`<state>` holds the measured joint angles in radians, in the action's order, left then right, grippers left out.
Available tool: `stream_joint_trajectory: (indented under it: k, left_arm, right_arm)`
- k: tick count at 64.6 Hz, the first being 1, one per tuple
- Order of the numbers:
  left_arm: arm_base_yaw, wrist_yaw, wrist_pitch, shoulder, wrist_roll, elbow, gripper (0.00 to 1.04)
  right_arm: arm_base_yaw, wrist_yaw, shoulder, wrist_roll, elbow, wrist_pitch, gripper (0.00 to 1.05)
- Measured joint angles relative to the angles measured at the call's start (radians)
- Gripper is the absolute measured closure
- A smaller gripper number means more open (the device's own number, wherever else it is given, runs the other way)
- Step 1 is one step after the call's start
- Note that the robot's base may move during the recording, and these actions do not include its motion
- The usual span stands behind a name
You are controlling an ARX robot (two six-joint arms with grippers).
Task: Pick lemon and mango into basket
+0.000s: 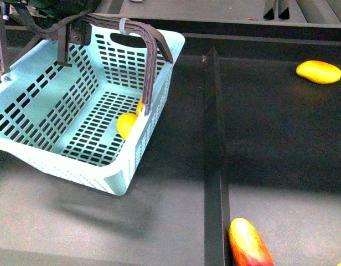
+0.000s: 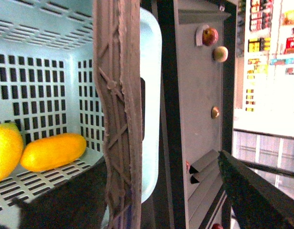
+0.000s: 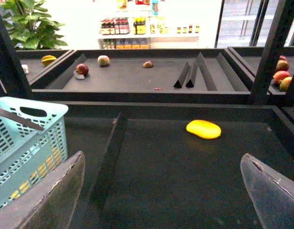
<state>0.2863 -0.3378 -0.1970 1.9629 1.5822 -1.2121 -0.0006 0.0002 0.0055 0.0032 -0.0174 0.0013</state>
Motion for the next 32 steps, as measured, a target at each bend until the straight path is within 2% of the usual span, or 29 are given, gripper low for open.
stream_joint_trajectory:
  k: [9,12,13,17,18,23,28,32]
  left_arm:
    - [0.019,-0.121,0.209,-0.148,0.014,0.058,0.07]
    - [0.035,-0.138,0.266,-0.183,0.001,0.061,0.06]
    - [0.039,-0.121,0.241,-0.195,-0.039,0.075,0.09]
    - [0.048,-0.005,-0.169,-0.259,-0.384,0.242,0.22]
    - [0.048,0.000,-0.220,-0.268,-0.436,0.266,0.24]
    - [0.027,0.058,-0.593,-0.357,-0.946,0.477,0.41]
    - [-0.017,0.080,-0.729,-0.443,-1.297,0.606,0.57]
    - [-0.049,0.102,-0.755,-0.498,-1.423,0.684,0.69]
  right_arm:
    - [0.000,0.000,0.000,0.000,0.000,0.000,0.09]
    - [0.000,0.000,0.000,0.000,0.000,0.000,0.09]
    - [0.000,0.000,0.000,0.000,0.000,0.000,0.09]
    - [0.000,0.000,0.000,0.000,0.000,0.000,0.09]
    - [0.000,0.000,0.000,0.000,0.000,0.000,0.09]
    - [0.000,0.000,0.000,0.000,0.000,0.000,0.09]
    - [0.000,0.000,0.000,0.000,0.000,0.000,0.09]
    - [0.000,0.000,0.000,0.000,0.000,0.000,0.09]
